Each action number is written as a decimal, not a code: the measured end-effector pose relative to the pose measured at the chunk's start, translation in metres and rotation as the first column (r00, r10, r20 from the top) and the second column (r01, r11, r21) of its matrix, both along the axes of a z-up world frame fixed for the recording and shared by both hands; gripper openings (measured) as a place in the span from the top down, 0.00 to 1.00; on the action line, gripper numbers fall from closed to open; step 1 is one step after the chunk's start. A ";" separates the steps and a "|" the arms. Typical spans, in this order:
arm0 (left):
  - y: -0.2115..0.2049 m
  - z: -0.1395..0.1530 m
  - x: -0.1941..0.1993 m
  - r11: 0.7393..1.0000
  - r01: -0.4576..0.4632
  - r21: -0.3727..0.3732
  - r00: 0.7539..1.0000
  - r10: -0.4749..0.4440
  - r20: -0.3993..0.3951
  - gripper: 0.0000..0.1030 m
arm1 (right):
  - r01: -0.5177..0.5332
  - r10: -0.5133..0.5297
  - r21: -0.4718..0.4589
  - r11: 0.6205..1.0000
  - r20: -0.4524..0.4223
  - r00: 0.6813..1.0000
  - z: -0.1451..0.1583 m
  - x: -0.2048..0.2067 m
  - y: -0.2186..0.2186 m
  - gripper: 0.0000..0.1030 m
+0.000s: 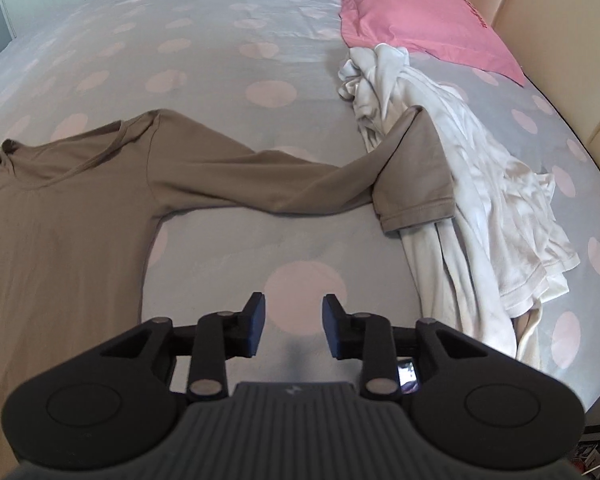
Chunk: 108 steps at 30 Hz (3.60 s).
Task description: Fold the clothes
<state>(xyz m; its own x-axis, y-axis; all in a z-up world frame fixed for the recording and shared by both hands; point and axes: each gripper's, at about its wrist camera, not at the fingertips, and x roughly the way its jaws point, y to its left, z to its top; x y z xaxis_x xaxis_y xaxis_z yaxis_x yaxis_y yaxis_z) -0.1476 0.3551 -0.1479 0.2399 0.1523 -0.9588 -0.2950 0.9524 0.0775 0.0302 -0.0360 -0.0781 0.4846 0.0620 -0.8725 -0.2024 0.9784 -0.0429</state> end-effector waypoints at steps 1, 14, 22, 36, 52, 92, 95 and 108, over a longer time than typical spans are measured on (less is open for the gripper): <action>0.000 0.001 0.000 1.000 0.000 -0.001 1.000 0.000 0.005 0.75 | 0.004 -0.004 0.009 1.000 -0.015 1.000 -0.003 -0.001 -0.001 0.66; 0.063 0.107 -0.024 0.962 -0.236 -0.134 0.918 0.266 0.295 1.00 | 0.067 -0.065 0.020 0.998 -0.100 0.993 -0.020 -0.002 -0.013 0.51; 0.152 0.157 -0.001 0.893 -0.428 -0.137 0.811 0.447 0.377 1.00 | 0.023 -0.023 -0.004 1.000 -0.072 0.997 -0.020 -0.002 -0.005 0.49; 0.207 0.143 0.001 0.839 -0.543 -0.015 0.773 0.507 0.382 0.82 | -0.064 0.064 0.008 0.998 -0.072 0.995 -0.025 0.002 0.012 0.49; -0.002 0.103 -0.044 0.925 0.353 0.139 0.893 -0.378 0.245 0.81 | -0.314 0.311 -0.024 0.949 -0.090 0.946 -0.035 -0.048 0.044 0.49; -0.046 0.046 -0.122 0.954 0.296 -0.056 0.954 -0.298 -0.021 0.98 | -0.264 0.291 0.125 0.956 -0.323 0.900 -0.062 -0.142 0.044 0.66; -0.025 0.045 -0.125 0.982 0.183 -0.041 0.979 -0.186 -0.089 0.98 | -0.247 0.272 0.116 0.962 -0.326 0.905 -0.062 -0.143 0.043 0.66; 0.009 -0.001 -0.119 0.986 0.058 0.153 0.936 -0.001 -0.353 1.00 | -0.194 0.270 0.230 0.954 -0.368 0.890 -0.062 -0.145 0.038 0.67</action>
<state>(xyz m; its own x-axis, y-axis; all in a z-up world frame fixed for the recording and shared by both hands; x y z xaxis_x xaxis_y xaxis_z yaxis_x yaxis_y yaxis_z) -0.2662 0.3640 -0.1490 -0.1001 0.3073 -0.9463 -0.1935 0.9269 0.3215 -0.1144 0.0023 -0.1402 0.0585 0.3060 -0.9502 -0.3876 0.8842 0.2608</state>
